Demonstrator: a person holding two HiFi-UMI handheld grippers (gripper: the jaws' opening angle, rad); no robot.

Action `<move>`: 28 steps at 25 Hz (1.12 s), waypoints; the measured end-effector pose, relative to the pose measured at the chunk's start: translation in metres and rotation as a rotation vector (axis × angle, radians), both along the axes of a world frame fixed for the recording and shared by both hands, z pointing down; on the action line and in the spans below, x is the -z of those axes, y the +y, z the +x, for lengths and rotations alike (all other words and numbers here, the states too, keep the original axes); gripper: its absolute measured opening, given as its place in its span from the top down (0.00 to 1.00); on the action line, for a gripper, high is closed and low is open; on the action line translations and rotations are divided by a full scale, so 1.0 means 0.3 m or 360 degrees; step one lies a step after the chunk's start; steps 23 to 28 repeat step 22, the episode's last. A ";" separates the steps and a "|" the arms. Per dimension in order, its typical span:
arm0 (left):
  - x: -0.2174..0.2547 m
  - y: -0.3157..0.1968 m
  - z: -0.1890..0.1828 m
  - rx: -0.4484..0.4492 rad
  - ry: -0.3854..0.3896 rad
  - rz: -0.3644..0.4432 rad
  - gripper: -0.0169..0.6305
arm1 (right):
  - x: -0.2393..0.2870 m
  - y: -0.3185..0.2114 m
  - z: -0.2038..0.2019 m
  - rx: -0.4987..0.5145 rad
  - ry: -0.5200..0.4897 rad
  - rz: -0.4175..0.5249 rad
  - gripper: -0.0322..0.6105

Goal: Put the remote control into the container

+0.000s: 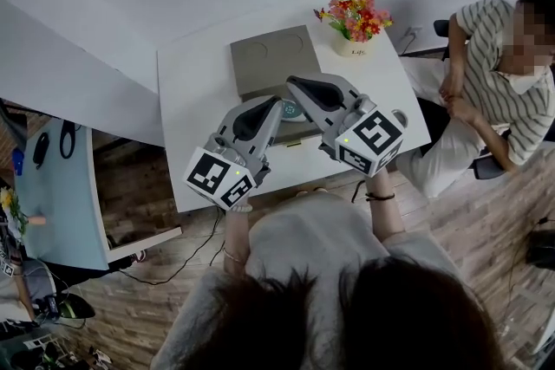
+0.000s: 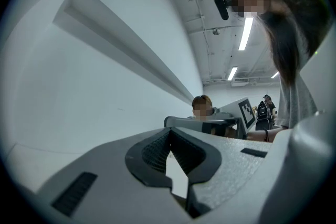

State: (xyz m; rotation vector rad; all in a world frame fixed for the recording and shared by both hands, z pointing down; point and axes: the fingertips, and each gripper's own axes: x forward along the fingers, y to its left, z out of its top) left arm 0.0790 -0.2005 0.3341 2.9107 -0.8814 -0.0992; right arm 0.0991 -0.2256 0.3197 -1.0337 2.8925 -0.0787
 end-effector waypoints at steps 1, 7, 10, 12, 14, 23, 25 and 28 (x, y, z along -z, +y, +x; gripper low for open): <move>0.000 0.000 0.005 -0.0007 -0.0001 0.0002 0.97 | -0.001 0.000 0.006 -0.0008 -0.0001 0.0003 0.95; 0.010 -0.009 0.036 -0.0041 -0.0005 0.0018 0.97 | 0.005 -0.002 0.033 -0.0026 0.0004 0.0026 0.95; 0.017 -0.010 0.052 -0.0057 -0.0004 0.0029 0.97 | 0.006 -0.001 0.050 -0.0048 0.0012 0.0032 0.95; 0.020 -0.013 0.057 -0.0056 -0.0002 0.0035 0.97 | 0.008 -0.001 0.056 -0.0054 0.0012 0.0037 0.95; 0.021 -0.016 0.060 -0.0056 -0.0005 0.0035 0.97 | 0.008 -0.002 0.060 -0.0049 0.0012 0.0038 0.95; 0.007 -0.023 0.073 -0.0051 -0.0024 0.0024 0.97 | 0.009 -0.008 0.071 -0.0031 0.0016 0.0050 0.95; 0.007 -0.023 0.073 -0.0051 -0.0024 0.0024 0.97 | 0.009 -0.008 0.071 -0.0031 0.0016 0.0050 0.95; 0.007 -0.023 0.073 -0.0051 -0.0024 0.0024 0.97 | 0.009 -0.008 0.071 -0.0031 0.0016 0.0050 0.95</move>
